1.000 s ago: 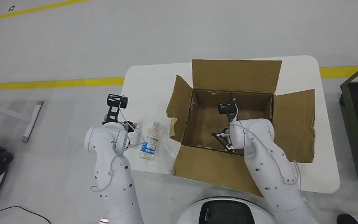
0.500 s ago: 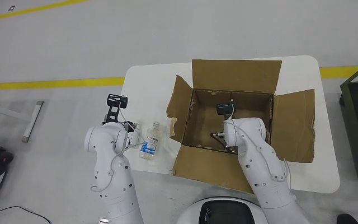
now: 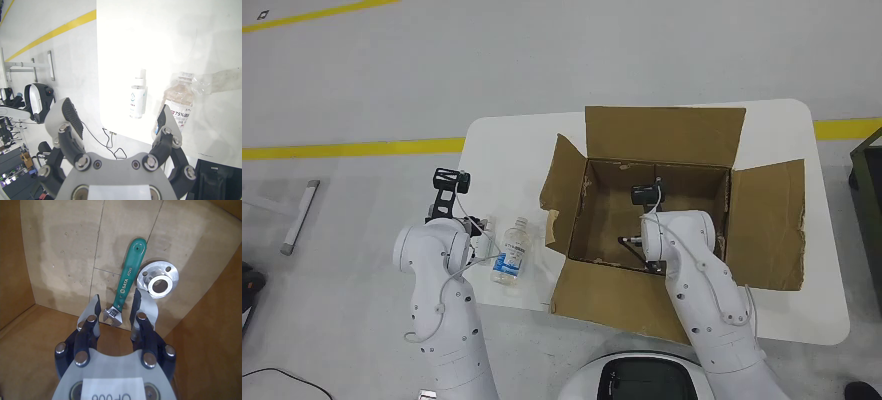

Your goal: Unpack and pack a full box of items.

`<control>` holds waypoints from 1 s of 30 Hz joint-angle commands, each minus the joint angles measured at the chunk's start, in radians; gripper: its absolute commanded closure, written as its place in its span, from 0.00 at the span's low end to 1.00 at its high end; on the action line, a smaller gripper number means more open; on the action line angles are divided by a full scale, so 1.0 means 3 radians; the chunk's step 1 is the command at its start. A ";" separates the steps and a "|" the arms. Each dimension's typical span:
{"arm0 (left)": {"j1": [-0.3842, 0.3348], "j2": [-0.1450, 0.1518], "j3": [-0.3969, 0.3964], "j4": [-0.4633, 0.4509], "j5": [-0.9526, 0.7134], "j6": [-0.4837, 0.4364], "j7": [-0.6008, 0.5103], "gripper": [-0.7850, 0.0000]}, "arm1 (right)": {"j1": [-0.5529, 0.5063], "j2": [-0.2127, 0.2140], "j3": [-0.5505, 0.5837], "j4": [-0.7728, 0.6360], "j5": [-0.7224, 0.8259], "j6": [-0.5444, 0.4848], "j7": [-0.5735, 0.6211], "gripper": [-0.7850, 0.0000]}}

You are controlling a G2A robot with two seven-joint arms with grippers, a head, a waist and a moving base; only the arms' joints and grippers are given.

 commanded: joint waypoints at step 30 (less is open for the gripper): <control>0.0000 0.0000 0.0000 0.0000 0.0000 0.0000 0.0000 0.00 | 0.0045 -0.0039 0.0122 0.0169 -0.0053 -0.0040 0.0000 0.56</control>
